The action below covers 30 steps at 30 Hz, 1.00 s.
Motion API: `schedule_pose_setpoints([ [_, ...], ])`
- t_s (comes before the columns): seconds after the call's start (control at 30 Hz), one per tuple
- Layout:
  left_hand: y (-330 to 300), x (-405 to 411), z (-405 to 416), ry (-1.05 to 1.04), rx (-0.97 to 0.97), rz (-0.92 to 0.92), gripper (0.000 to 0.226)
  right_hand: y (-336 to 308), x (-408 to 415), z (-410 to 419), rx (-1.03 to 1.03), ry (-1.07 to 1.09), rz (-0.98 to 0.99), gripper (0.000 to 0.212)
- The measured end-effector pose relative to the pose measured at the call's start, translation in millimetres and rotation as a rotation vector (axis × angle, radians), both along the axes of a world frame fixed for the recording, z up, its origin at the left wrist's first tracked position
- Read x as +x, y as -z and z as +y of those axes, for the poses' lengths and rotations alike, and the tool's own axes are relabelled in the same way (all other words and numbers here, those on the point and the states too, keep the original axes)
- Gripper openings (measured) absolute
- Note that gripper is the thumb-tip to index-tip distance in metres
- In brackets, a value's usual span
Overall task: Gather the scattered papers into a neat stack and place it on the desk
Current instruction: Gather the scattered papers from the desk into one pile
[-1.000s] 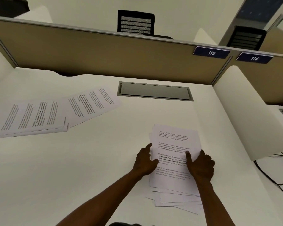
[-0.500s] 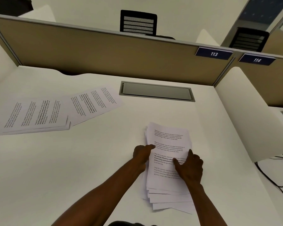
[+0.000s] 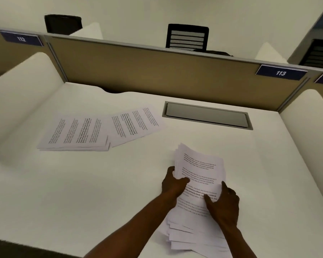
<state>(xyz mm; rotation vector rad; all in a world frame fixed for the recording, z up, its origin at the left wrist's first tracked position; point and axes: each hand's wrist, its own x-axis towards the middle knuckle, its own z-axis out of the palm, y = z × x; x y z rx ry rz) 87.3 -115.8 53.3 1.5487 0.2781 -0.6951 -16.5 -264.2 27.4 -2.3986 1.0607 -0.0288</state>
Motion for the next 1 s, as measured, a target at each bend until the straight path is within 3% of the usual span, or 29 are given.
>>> schedule_pose_setpoints([
  [0.17,-2.8,27.7,33.1,-0.132,-0.104,0.132,0.057,-1.6,15.7,15.5,0.036,-0.059,-0.012,0.091],
  [0.4,13.1,47.4,75.5,-0.152,-0.065,0.096,0.055,-0.4,40.5,51.3,0.074,-0.186,-0.037,0.089],
  [0.57,22.1,56.1,111.3,-0.106,0.112,-0.037,0.046,4.0,56.4,77.7,0.092,-0.293,-0.048,0.09],
  [0.77,19.8,72.0,147.8,-0.032,0.313,-0.153,0.061,4.9,82.1,89.1,0.105,-0.345,-0.057,0.089],
  [1.0,17.9,86.8,164.6,-0.015,0.29,-0.116,0.071,-8.9,128.5,98.9,0.064,-0.432,-0.104,0.082],
])
